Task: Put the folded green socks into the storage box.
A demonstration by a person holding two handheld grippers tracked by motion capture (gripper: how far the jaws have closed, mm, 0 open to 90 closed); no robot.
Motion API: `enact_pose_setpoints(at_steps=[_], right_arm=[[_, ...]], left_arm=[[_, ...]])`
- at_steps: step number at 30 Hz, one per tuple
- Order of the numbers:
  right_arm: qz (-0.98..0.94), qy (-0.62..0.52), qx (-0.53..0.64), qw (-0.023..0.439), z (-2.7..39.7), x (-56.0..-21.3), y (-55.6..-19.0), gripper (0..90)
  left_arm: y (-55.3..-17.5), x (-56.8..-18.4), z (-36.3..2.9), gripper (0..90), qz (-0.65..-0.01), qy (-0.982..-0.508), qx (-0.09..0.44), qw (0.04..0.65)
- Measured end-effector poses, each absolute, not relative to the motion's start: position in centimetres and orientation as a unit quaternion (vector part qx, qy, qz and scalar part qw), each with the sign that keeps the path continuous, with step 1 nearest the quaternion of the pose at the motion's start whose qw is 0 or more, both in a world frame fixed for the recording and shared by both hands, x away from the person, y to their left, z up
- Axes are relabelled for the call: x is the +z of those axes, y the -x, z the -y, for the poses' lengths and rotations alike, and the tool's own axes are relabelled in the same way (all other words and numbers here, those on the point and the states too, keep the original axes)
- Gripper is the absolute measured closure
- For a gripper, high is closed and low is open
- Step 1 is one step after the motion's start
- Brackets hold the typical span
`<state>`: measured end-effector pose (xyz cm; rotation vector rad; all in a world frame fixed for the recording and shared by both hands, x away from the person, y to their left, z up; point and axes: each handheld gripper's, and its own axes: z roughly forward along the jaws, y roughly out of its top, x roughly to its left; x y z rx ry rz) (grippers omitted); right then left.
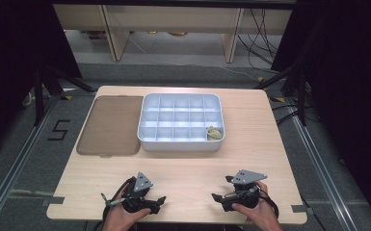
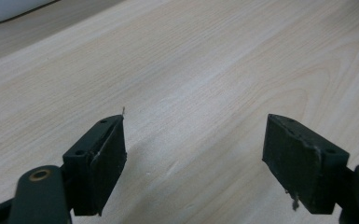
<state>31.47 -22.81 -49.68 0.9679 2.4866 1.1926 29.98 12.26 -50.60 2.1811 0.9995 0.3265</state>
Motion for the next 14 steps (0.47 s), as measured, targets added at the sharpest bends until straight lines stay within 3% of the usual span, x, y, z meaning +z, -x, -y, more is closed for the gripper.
enact_pose_setpoints(at_steps=[14], right_arm=[[-0.847, -0.335, 0.4, 0.1, 22.63, -50.05, -31.35, 16.7]], left_arm=[[-29.98, -50.64, -12.2, 20.8, -0.386, -0.842, 0.128, 0.354]])
